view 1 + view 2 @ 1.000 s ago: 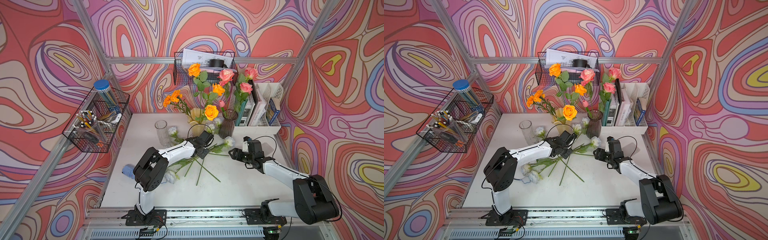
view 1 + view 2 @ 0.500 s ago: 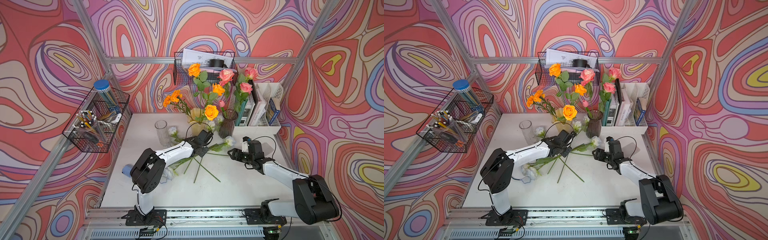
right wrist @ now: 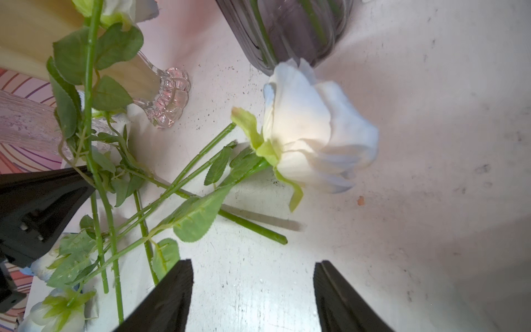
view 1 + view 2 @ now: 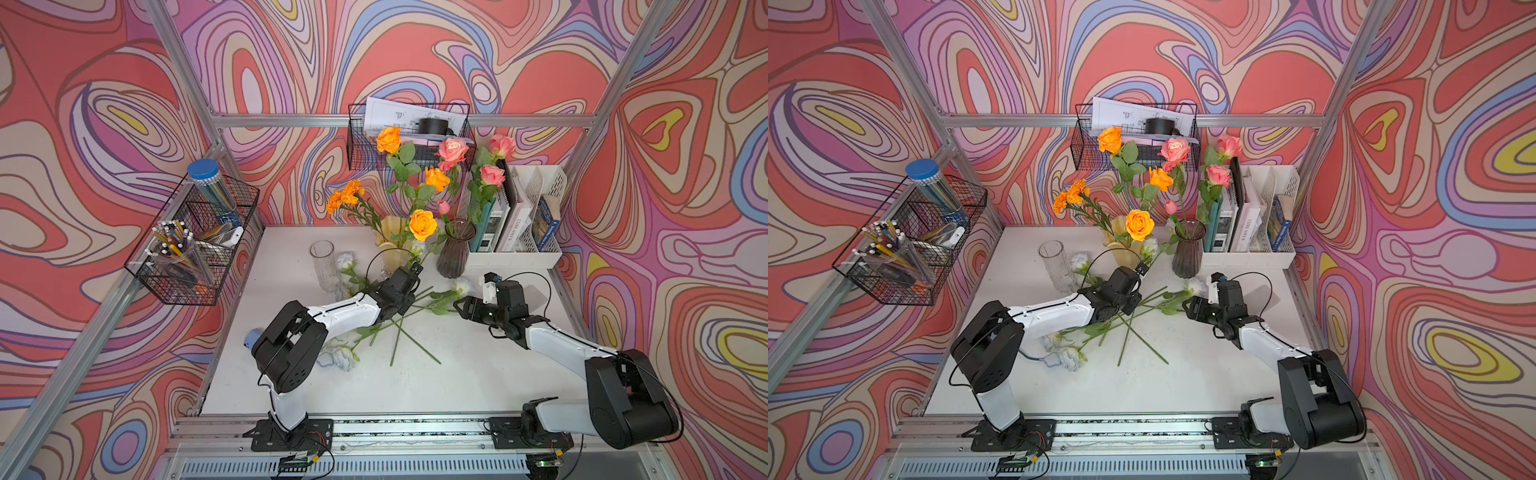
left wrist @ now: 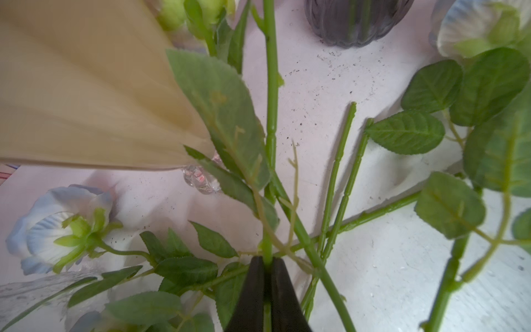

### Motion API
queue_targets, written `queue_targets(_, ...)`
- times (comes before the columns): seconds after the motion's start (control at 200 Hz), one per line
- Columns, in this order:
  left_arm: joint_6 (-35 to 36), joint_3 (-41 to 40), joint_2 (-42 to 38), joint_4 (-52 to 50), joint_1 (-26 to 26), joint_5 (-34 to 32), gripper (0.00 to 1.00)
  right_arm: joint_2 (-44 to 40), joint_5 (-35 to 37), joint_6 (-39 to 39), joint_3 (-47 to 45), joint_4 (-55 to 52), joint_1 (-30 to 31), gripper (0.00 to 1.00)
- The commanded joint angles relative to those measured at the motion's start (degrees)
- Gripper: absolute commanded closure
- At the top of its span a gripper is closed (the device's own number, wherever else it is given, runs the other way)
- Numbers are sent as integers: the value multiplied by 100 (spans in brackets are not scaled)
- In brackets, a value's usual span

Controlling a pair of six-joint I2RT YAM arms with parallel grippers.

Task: Arrange the flowers in different vases according to their colors
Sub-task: Pick up the flower at the center of the board.

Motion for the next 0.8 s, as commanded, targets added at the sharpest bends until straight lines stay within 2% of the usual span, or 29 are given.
queue_targets(0.0,119,-217,-504,664,9,-63,100,19,-216,20,-40,230,-33,32)
queue_targets(0.215,128,-322,-756,876,10,450,100,130,-696,187,-32,633,-33,32)
queue_targets(0.391,97,-270,-701,862,13,453,100,-55,-1562,608,-293,1856,18,32)
queue_targets(0.606,89,-253,-668,893,8,445,100,-278,-1551,413,-65,1987,108,32)
queue_targets(0.671,81,-264,-683,888,11,436,100,-234,-1802,403,36,2035,125,32)
queue_targets(0.736,92,-251,-685,870,15,441,100,-117,-2050,420,92,2244,297,32)
queue_targets(0.796,97,-266,-674,886,10,410,100,43,-1994,188,229,2183,685,32)
